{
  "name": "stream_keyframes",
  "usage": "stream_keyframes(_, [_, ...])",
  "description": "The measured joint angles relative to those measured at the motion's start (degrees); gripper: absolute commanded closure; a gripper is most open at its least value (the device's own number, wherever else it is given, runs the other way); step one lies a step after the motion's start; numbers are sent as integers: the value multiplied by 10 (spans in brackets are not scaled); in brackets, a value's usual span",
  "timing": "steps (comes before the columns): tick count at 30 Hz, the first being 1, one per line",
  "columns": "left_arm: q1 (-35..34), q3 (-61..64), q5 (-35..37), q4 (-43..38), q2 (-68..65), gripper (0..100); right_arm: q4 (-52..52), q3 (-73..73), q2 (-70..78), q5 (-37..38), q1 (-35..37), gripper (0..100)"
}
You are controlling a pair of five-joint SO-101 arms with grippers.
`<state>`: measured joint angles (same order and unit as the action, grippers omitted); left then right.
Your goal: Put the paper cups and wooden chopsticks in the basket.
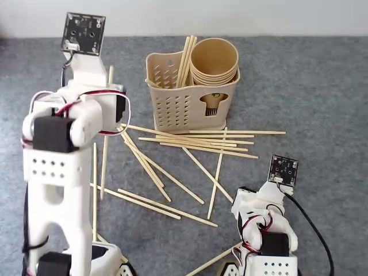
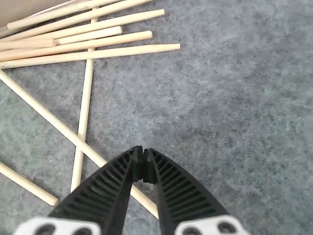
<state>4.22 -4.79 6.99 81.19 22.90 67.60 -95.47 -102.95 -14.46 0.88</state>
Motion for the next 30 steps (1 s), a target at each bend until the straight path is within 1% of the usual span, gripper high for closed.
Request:
stream_keyframes(8, [15,0,5,-138,57,988,0,0,0,0,0,990])
stream_keyframes(10, [15,0,17,-172,62,988,0,0,0,0,0,990])
stream_keyframes(14, [15,0,86,-249,69,988,0,0,0,0,0,990])
stream_keyframes(17, [15,0,158,-323,70,988,0,0,0,0,0,990])
stream_keyframes(20, [15,0,209,-407,67,988,0,0,0,0,0,990])
stream_keyframes(23, [15,14,236,-498,47,988,0,0,0,0,0,990])
stream_keyframes(26, [22,37,240,-569,5,988,0,0,0,0,0,990])
stream_keyframes(28, [32,43,239,-587,-24,988,0,0,0,0,0,990])
stream_keyframes(30, [40,44,239,-589,-48,987,0,0,0,0,0,990])
